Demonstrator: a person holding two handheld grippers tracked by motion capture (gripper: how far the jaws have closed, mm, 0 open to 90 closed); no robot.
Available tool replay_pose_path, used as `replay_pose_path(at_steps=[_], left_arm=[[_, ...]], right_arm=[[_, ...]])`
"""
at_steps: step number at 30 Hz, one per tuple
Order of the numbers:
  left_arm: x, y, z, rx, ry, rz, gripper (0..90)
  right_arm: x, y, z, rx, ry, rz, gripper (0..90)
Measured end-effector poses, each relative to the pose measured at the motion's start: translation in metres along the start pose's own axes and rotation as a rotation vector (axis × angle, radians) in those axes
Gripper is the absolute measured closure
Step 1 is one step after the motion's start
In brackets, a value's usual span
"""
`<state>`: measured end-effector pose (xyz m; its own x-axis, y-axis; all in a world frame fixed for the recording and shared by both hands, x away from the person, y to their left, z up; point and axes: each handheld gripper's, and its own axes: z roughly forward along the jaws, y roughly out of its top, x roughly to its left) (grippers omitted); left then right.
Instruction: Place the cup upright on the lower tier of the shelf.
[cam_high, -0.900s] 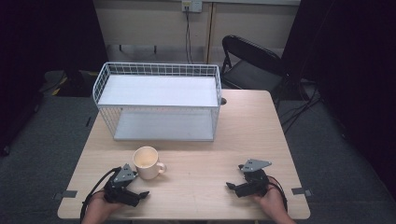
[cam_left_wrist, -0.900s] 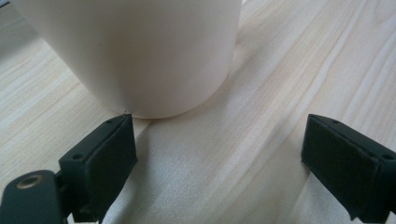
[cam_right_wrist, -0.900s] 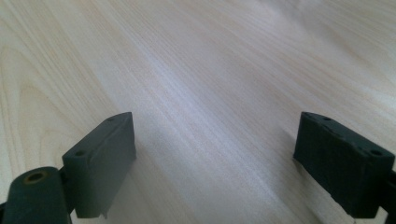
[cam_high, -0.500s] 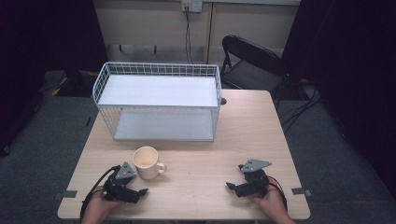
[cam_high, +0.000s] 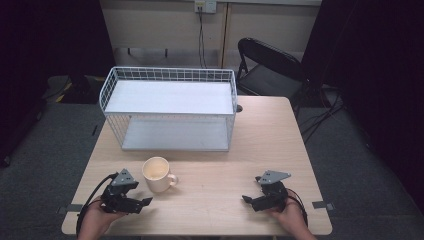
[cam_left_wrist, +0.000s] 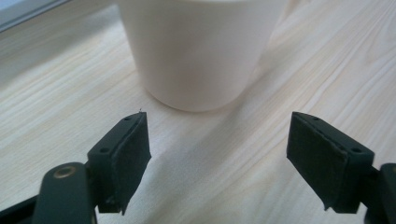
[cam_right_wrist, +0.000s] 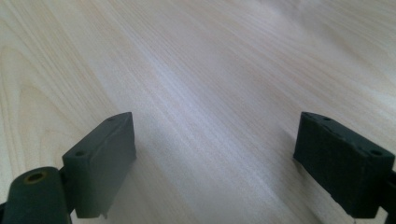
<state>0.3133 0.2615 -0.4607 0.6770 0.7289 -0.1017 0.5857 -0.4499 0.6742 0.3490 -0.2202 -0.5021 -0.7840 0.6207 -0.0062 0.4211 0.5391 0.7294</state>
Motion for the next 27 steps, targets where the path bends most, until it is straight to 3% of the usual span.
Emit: replay_pose_path(at_steps=[2,5,8,27], left_arm=[[0.002,0.002,-0.004,-0.003,0.002,-0.018,22.6],[0.004,0.005,-0.011,0.003,0.006,-0.08,23.3],[0.007,0.008,-0.017,-0.02,-0.019,-0.112,24.7],[0.006,0.027,-0.034,-0.027,-0.002,-0.108,26.0]], right_arm=[[0.0,0.0,0.0,0.0,0.0,0.0,11.8],[0.0,0.0,0.0,0.0,0.0,0.0,11.8],[0.0,0.0,0.0,0.0,0.0,0.0,11.8],[0.0,0.0,0.0,0.0,0.0,0.0,11.8]])
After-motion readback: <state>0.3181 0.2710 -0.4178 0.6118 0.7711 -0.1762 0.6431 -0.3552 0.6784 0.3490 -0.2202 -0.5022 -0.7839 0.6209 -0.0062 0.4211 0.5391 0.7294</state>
